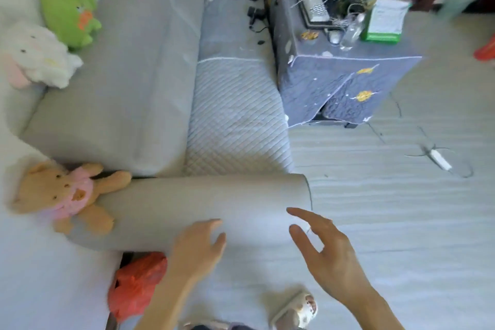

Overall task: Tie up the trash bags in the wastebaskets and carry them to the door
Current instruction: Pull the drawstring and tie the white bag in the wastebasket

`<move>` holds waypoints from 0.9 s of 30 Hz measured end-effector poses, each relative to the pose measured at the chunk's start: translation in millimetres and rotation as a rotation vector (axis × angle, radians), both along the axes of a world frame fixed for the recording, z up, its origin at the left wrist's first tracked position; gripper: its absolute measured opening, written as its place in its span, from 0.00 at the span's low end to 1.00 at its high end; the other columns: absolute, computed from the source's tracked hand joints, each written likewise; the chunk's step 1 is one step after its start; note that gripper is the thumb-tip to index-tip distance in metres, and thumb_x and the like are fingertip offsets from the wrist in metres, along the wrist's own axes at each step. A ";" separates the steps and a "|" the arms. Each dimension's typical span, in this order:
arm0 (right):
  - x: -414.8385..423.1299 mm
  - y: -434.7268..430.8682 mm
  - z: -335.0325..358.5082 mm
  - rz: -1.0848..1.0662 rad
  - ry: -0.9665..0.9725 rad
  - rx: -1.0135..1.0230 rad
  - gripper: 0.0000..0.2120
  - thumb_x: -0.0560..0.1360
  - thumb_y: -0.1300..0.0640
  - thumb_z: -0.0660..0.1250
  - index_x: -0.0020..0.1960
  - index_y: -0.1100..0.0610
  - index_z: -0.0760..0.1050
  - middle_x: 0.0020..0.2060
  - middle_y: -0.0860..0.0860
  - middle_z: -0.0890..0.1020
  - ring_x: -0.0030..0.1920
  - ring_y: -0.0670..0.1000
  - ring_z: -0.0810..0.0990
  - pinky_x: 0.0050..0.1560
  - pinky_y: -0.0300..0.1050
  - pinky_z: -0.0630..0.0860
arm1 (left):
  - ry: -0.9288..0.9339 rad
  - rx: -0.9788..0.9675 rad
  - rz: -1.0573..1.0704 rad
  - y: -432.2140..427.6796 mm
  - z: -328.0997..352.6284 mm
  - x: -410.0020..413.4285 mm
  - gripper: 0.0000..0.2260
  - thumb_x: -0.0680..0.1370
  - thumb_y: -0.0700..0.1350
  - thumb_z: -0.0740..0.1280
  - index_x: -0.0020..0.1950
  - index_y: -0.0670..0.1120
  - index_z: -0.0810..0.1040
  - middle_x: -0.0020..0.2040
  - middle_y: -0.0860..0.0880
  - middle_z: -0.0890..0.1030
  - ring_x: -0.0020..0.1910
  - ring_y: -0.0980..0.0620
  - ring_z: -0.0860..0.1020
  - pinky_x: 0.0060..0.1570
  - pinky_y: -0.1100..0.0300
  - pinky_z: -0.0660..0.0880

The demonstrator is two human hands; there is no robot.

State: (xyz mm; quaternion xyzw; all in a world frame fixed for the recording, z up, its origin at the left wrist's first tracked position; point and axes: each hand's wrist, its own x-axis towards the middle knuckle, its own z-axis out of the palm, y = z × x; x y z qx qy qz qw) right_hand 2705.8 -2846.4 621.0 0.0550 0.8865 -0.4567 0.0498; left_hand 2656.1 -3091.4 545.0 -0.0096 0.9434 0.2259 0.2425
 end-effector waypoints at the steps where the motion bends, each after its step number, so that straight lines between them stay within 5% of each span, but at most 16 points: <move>1: 4.6 27.4 8.5 -0.099 0.032 -0.027 0.13 0.76 0.43 0.65 0.58 0.30 0.75 0.55 0.23 0.75 0.60 0.29 0.71 0.55 0.21 0.65 | 0.062 0.013 -0.049 29.3 7.8 -16.0 0.38 0.67 0.68 0.44 0.70 0.55 0.73 0.68 0.54 0.76 0.68 0.52 0.72 0.69 0.57 0.65; 8: 33.4 229.6 18.1 -0.601 0.203 -0.094 0.13 0.77 0.40 0.61 0.61 0.34 0.75 0.59 0.33 0.79 0.61 0.41 0.77 0.60 0.46 0.77 | 0.260 0.201 -0.328 257.3 55.3 -84.6 0.16 0.79 0.51 0.65 0.67 0.53 0.76 0.65 0.54 0.78 0.65 0.53 0.74 0.63 0.59 0.68; 12: 53.8 329.2 26.2 -0.704 0.198 0.026 0.13 0.79 0.44 0.62 0.62 0.34 0.74 0.57 0.27 0.76 0.63 0.36 0.73 0.62 0.43 0.74 | 0.259 0.324 -0.446 367.4 68.1 -92.5 0.14 0.79 0.48 0.65 0.65 0.55 0.76 0.62 0.61 0.75 0.54 0.71 0.72 0.55 0.73 0.63; 16: 73.7 409.6 41.0 -0.842 0.219 0.149 0.13 0.77 0.42 0.62 0.60 0.32 0.73 0.57 0.25 0.74 0.61 0.37 0.74 0.51 0.28 0.71 | 0.317 0.349 -0.587 469.5 76.1 -102.7 0.13 0.78 0.50 0.66 0.63 0.57 0.76 0.62 0.63 0.76 0.63 0.60 0.74 0.63 0.63 0.67; 20: 77.3 472.8 38.1 -0.990 0.232 0.172 0.12 0.75 0.41 0.61 0.57 0.30 0.74 0.58 0.25 0.75 0.58 0.34 0.74 0.50 0.38 0.74 | 0.349 0.361 -0.688 558.9 82.2 -119.0 0.13 0.79 0.51 0.65 0.64 0.58 0.76 0.62 0.64 0.76 0.64 0.60 0.73 0.65 0.60 0.68; 23: 63.4 520.9 30.8 -1.066 0.228 0.149 0.11 0.74 0.41 0.61 0.54 0.28 0.74 0.58 0.20 0.71 0.55 0.30 0.73 0.44 0.35 0.72 | 0.322 0.423 -0.727 624.8 79.7 -140.1 0.12 0.79 0.50 0.65 0.62 0.58 0.76 0.60 0.65 0.76 0.62 0.62 0.73 0.63 0.63 0.67; 27: 27.1 586.2 19.7 -1.108 0.188 0.144 0.11 0.76 0.42 0.61 0.55 0.31 0.75 0.59 0.23 0.72 0.56 0.34 0.75 0.49 0.38 0.75 | 0.266 0.460 -0.747 699.1 69.0 -176.0 0.12 0.79 0.51 0.65 0.62 0.59 0.76 0.60 0.65 0.76 0.61 0.63 0.73 0.62 0.62 0.69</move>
